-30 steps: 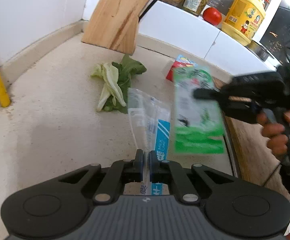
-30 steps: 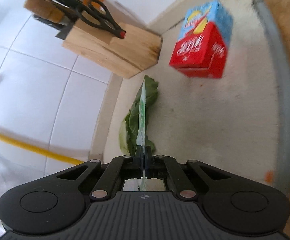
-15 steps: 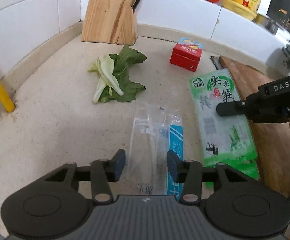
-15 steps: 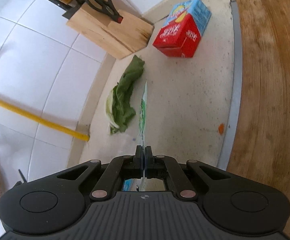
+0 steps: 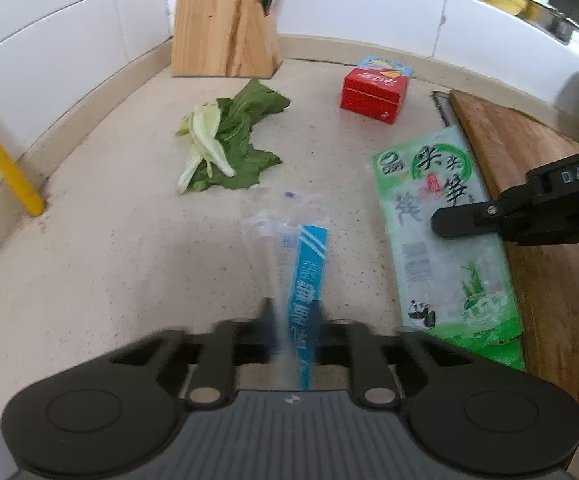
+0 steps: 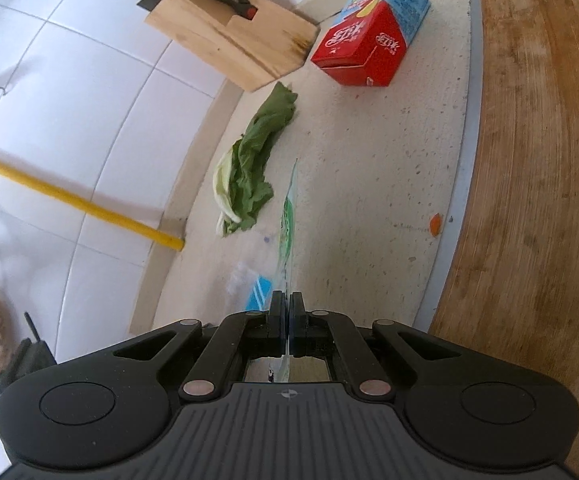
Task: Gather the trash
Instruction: 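Carry the plastic bag and snack packet with both tools over the black bin, then open both tools to drop the bag and snack packet into the bin, then move both tools back up to the counter toward the green vegetable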
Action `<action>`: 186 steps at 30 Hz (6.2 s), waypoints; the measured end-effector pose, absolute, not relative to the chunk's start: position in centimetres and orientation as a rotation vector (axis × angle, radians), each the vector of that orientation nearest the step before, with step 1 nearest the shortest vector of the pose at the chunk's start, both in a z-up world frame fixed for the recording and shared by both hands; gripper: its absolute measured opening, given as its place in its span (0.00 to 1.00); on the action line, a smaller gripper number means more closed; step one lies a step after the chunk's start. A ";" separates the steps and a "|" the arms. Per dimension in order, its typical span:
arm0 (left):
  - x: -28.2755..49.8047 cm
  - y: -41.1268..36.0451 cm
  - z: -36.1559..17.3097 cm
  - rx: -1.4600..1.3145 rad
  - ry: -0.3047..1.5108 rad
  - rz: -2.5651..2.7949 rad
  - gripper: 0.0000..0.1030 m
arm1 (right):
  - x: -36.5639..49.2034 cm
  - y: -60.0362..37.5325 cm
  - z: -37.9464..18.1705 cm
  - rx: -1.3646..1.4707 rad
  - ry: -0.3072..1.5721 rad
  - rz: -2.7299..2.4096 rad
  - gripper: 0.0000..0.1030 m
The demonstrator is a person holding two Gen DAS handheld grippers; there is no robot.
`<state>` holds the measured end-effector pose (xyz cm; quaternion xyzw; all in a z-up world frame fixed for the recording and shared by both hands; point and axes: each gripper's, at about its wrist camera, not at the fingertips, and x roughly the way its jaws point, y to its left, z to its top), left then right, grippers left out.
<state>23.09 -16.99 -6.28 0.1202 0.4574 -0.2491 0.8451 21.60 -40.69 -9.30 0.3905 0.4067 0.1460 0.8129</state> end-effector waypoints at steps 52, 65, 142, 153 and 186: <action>6.2 9.9 -2.7 -0.161 0.840 0.133 0.01 | 18.8 -12.1 -5.6 0.433 1.017 0.854 0.03; 7.1 12.3 -6.6 -0.210 0.929 0.223 0.01 | 19.4 -6.2 -8.1 0.260 1.085 0.840 0.03; 13.3 13.3 -8.4 -0.190 0.870 0.228 0.17 | 19.2 -6.2 -2.5 -0.227 0.787 0.483 0.49; 14.8 1.8 -2.3 -0.060 0.716 -0.041 0.29 | 21.1 -15.8 -1.1 -0.200 0.723 0.231 0.55; 28.2 -15.4 -2.2 0.109 0.756 -0.412 0.37 | 24.8 -33.1 -2.5 -0.013 0.743 -0.161 0.68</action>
